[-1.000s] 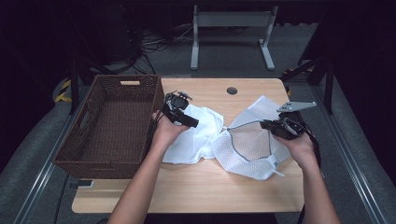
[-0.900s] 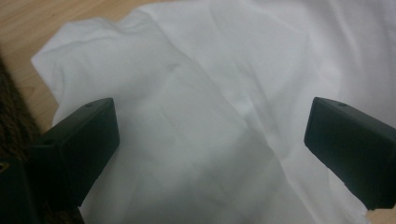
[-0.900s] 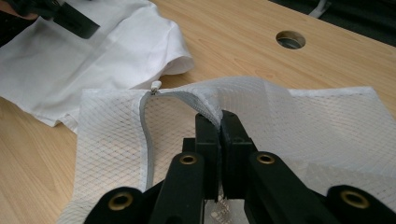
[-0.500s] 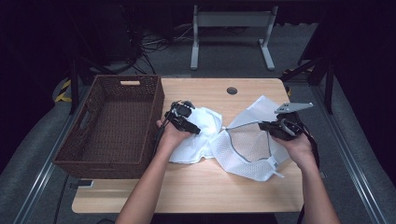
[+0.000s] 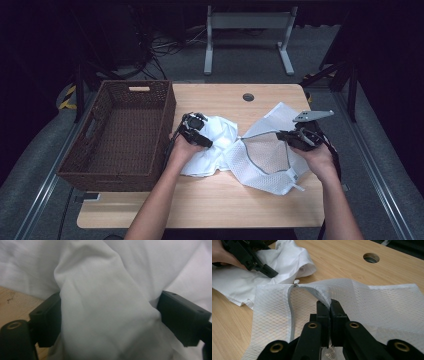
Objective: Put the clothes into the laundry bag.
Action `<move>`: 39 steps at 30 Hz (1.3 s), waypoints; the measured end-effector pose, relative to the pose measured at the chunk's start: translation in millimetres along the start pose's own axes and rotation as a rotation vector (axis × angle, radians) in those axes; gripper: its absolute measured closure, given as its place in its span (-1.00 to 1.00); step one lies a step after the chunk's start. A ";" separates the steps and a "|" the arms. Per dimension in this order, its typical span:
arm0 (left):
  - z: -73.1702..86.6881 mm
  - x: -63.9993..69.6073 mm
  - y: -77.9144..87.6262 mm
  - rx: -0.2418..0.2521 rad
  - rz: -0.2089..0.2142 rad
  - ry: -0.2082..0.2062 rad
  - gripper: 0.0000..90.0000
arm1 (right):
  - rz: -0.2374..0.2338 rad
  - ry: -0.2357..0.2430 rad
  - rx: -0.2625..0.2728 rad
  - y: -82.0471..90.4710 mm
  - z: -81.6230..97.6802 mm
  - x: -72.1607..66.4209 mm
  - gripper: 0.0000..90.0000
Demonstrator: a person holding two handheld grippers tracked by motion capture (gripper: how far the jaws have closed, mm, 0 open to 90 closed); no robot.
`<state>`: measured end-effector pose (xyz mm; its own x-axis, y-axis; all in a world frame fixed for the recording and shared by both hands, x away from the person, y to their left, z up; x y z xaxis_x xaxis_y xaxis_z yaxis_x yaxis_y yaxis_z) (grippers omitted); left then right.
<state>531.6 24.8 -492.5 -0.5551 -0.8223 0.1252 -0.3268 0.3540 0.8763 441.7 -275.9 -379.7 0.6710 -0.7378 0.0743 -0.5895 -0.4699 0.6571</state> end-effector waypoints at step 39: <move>-32.8 4.8 89.7 0.163 0.161 -0.012 0.59 | 0.018 -0.036 -0.019 -1.3 11.8 13.4 0.94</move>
<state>524.8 37.9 -398.0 -0.6190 -0.7443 0.2506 -0.3519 0.5481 0.7588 446.1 -290.9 -388.4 0.6436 -0.7631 0.0595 -0.5922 -0.4471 0.6704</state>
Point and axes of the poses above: each handheld gripper's, and its own axes: y roughly backward along the jaws, z roughly out of its underside, x roughly to its right, the point moved 5 cm from there along -y, roughly forward along the jaws, and after that the axes turned 5 degrees about y, right-handed, at the moved point
